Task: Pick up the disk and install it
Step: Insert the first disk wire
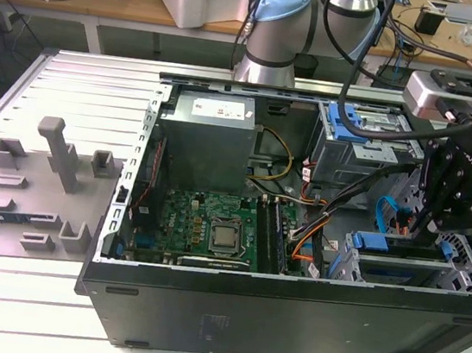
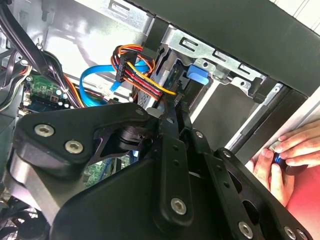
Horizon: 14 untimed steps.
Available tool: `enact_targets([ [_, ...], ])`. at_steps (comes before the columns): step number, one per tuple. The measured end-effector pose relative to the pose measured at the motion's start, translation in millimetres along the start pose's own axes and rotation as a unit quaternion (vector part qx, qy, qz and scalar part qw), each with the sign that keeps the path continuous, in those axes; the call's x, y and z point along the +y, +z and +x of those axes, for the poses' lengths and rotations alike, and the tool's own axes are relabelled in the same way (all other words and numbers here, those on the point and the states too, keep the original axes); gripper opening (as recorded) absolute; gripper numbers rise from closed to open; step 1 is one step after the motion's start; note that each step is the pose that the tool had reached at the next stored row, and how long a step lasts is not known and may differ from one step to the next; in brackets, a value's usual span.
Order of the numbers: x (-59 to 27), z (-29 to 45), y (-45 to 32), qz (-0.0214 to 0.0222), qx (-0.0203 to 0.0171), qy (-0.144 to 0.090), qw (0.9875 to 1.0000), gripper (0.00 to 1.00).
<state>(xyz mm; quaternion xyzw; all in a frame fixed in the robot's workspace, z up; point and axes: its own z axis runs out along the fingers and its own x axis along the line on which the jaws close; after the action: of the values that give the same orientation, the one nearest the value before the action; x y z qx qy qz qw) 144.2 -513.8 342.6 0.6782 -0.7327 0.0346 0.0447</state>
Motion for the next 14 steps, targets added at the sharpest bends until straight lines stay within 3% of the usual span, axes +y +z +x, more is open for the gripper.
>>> enact_targets([
  [14,-1.0,0.2,1.9,-0.0002,-0.0019,0.0,1.0,0.17],
])
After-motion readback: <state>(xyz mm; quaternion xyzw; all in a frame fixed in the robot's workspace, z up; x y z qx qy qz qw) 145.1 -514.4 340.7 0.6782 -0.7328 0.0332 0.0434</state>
